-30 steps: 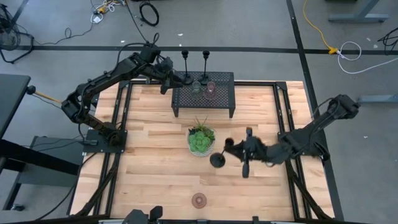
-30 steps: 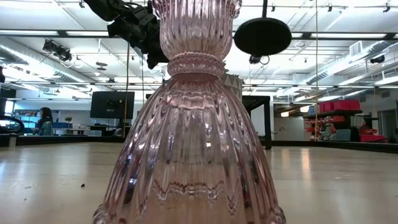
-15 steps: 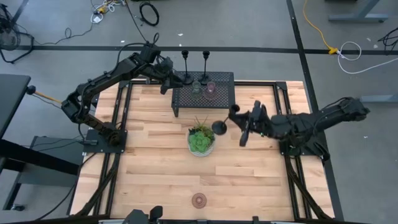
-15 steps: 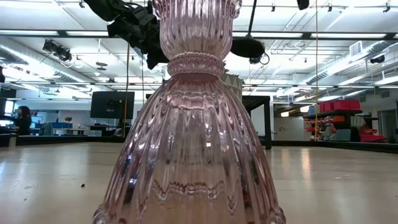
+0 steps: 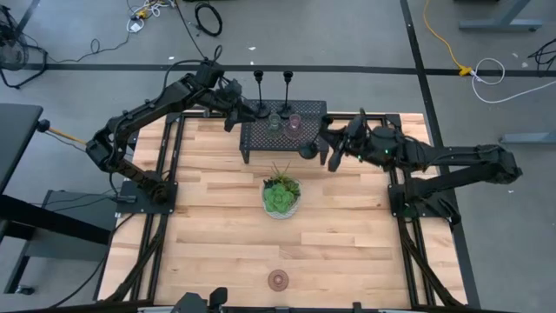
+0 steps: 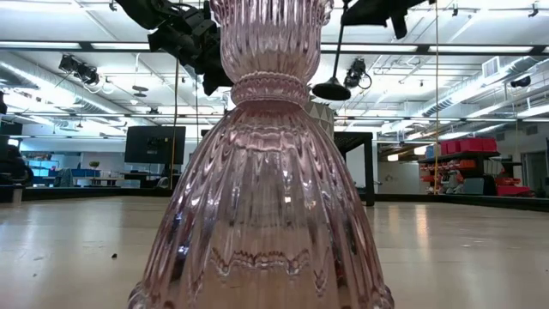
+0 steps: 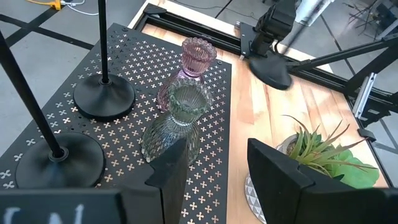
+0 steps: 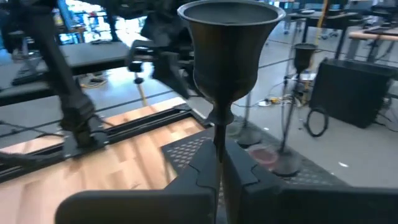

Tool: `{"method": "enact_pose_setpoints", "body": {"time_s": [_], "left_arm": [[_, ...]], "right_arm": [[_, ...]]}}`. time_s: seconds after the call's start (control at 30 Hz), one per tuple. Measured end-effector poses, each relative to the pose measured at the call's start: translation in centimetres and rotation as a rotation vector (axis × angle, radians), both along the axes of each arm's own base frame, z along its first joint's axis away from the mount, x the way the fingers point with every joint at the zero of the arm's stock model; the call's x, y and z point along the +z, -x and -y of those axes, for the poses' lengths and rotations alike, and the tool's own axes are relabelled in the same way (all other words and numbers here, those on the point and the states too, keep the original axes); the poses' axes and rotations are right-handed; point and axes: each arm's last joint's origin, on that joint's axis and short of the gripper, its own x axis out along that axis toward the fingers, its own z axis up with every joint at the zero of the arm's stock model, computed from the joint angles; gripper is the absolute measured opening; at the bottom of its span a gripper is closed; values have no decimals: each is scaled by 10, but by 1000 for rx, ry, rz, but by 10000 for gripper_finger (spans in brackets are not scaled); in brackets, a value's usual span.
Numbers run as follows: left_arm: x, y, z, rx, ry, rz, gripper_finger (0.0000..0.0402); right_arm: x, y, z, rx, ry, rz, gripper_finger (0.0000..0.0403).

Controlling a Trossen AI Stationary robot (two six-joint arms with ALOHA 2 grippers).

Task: Pick & Place candle stick holders
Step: Put the black candle holder on the shelf aligned with the other black candle holders

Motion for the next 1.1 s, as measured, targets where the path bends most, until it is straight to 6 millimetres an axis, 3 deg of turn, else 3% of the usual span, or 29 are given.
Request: {"method": "enact_pose_setpoints", "body": {"time_s": [0.5,0.73,1.1], "left_arm": [[0,0,0,-1,-6,5,170],[2,-2,1,-7,-20,17,170],[1,-18,18,-65,-55,3,170]], "right_arm": [[0,7,59,-121,7,17,0],[-11,1,82,-172,14,-32,0],[-27,-10,118,-217,29,-36,0]]}}
